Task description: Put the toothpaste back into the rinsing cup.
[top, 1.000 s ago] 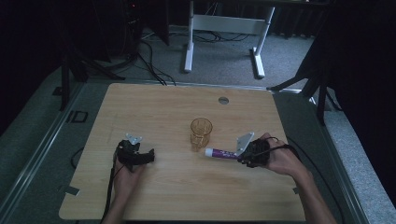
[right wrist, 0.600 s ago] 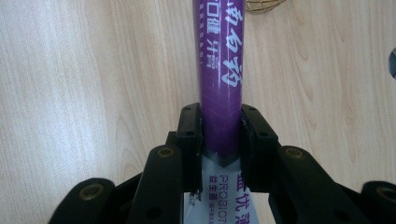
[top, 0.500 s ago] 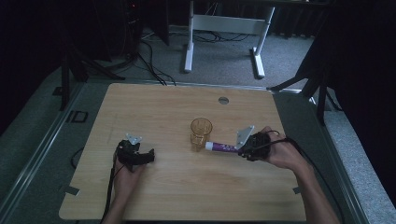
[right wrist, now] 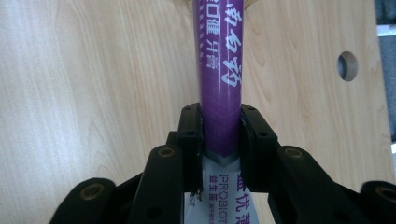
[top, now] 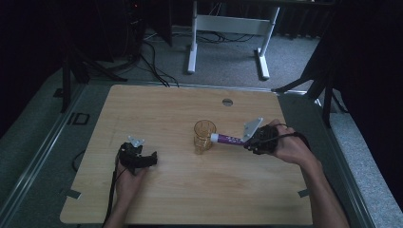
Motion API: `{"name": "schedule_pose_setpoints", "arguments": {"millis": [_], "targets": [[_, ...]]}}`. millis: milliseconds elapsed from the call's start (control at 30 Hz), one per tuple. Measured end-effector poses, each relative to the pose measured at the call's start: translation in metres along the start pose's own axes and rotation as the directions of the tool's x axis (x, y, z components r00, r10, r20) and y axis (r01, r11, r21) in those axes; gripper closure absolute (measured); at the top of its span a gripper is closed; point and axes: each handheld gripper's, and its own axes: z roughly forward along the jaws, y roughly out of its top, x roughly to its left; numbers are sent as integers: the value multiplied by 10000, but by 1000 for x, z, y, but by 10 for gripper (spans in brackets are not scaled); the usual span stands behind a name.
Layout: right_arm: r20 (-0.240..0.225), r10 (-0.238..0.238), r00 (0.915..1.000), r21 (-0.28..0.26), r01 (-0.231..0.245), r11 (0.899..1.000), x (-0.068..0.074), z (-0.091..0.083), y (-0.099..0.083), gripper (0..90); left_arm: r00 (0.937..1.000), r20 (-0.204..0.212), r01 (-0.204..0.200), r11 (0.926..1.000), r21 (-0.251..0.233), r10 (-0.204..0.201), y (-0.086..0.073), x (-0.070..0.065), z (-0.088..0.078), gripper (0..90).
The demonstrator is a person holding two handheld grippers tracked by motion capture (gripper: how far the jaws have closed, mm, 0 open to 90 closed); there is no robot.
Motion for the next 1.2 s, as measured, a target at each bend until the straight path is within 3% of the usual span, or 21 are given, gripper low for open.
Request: {"name": "schedule_pose_setpoints", "arguments": {"millis": [1200], "targets": [[605, 24, 9982, -29, -22, 10000, -26, -17, 17, 731, 10000, -9, -18, 10000, 7, 18, 0, 0, 0, 94]]}}
